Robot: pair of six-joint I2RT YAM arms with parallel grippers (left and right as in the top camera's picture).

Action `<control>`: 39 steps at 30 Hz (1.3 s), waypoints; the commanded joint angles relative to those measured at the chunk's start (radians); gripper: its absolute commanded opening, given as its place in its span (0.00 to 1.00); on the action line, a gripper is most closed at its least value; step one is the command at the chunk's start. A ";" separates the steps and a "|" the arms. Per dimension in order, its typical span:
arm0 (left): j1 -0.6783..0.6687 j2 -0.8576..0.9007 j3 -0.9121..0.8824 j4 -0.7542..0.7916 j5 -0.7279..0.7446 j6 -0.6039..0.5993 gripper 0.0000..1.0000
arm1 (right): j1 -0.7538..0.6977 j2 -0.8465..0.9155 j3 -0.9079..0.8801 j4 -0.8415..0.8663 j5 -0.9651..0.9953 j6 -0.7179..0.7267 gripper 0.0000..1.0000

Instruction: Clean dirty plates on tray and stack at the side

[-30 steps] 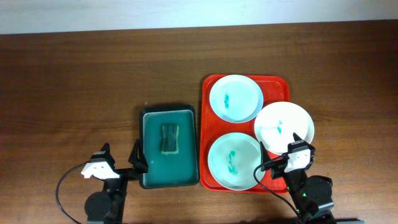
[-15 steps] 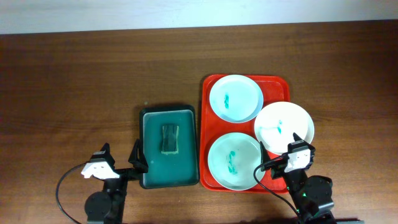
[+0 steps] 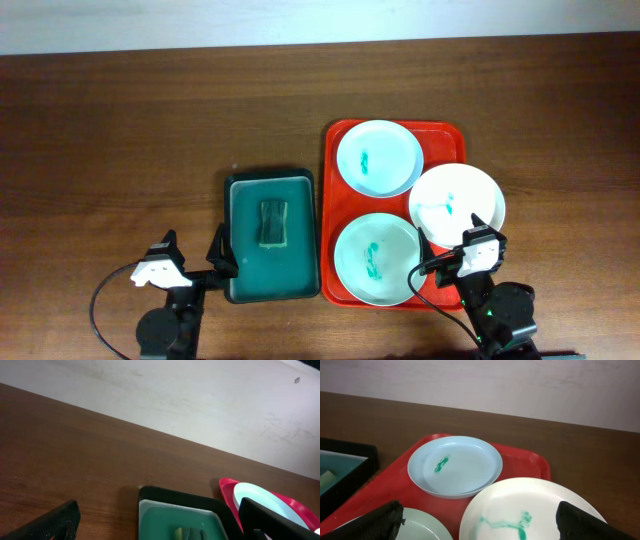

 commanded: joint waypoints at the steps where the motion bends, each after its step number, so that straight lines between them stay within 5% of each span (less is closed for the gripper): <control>1: 0.006 -0.003 -0.002 -0.005 -0.006 0.015 0.99 | -0.003 -0.007 -0.008 -0.002 0.016 -0.006 0.98; 29: 0.006 -0.003 -0.002 -0.005 -0.006 0.015 0.99 | -0.003 -0.007 -0.008 -0.002 0.016 -0.006 0.98; 32: 0.007 -0.003 -0.002 0.013 -0.171 0.016 1.00 | -0.003 -0.007 -0.008 -0.002 0.016 -0.006 0.98; 39: 0.007 -0.003 -0.002 0.009 -0.127 0.015 0.99 | -0.003 -0.007 -0.008 -0.001 0.015 -0.006 0.98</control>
